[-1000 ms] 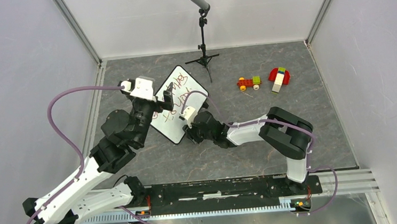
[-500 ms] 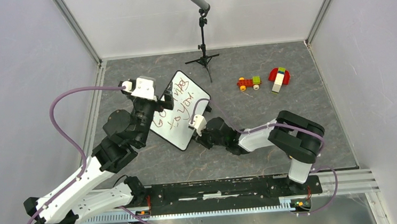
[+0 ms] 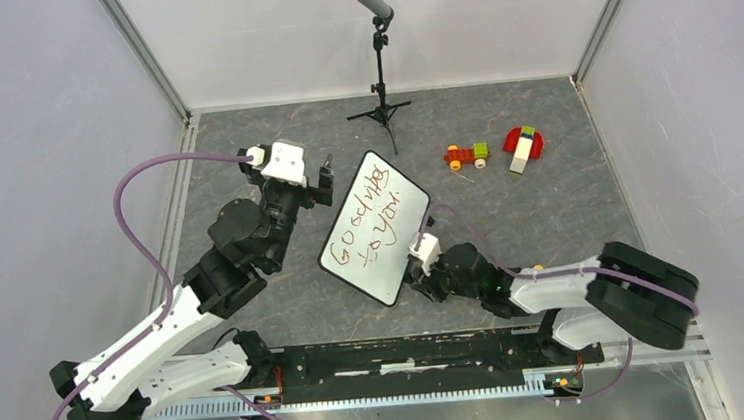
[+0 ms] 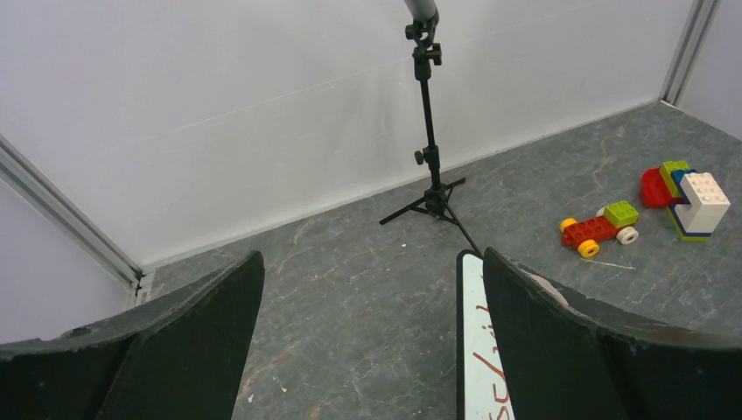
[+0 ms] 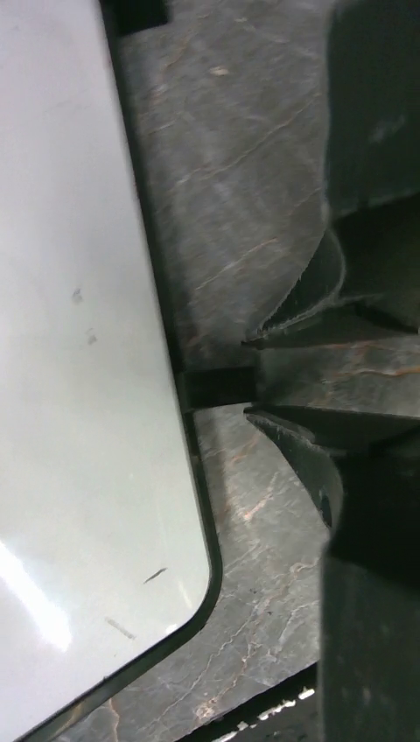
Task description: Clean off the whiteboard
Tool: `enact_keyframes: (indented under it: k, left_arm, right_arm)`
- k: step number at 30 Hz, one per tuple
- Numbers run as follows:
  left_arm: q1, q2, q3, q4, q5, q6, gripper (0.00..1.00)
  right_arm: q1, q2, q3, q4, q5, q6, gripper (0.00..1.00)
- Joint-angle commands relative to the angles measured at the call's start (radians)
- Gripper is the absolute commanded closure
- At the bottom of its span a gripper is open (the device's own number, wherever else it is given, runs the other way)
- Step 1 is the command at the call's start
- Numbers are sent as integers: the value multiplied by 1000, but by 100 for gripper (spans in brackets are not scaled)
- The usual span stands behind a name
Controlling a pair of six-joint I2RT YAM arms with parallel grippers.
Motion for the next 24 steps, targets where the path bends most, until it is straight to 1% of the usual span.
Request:
enact_keyframes:
  k: [1, 3, 5, 9, 11, 13, 14, 15, 17, 20, 22, 24]
  left_arm:
    - [3, 4, 20, 16, 13, -2, 0]
    - [3, 10, 20, 13, 17, -7, 0]
    - [3, 16, 22, 9, 18, -9, 0]
    - [3, 18, 26, 3, 18, -15, 0]
    - [3, 16, 24, 3, 21, -18, 0]
    - [3, 12, 24, 4, 26, -26, 0]
    - [3, 12, 24, 3, 29, -29, 0]
    - [3, 12, 24, 4, 30, -31, 0]
    - [3, 16, 24, 3, 31, -31, 0]
    - [3, 23, 22, 4, 25, -30, 0]
    - [3, 28, 21, 3, 19, -27, 0]
    - [3, 29, 23, 3, 17, -26, 0]
  right_arm:
    - [-9, -130, -43, -187, 127, 106, 54]
    - [-8, -200, -25, -286, 170, 140, 32]
    - [-9, -271, -9, -387, 235, 185, 18]
    - [-9, -425, 2, -592, 396, 311, 4]
    - [-9, -495, 22, -712, 498, 392, 2]
    - [-12, -536, 59, -857, 655, 504, 2]
    - [-21, -556, 76, -921, 719, 562, 2]
    - [-50, -571, 82, -966, 768, 584, 2]
    - [-140, -615, 76, -983, 771, 582, 2]
    - [-307, -669, 61, -974, 710, 563, 2]
    - [-389, -682, 61, -1010, 717, 593, 2]
    - [-440, -685, 71, -1051, 745, 616, 6]
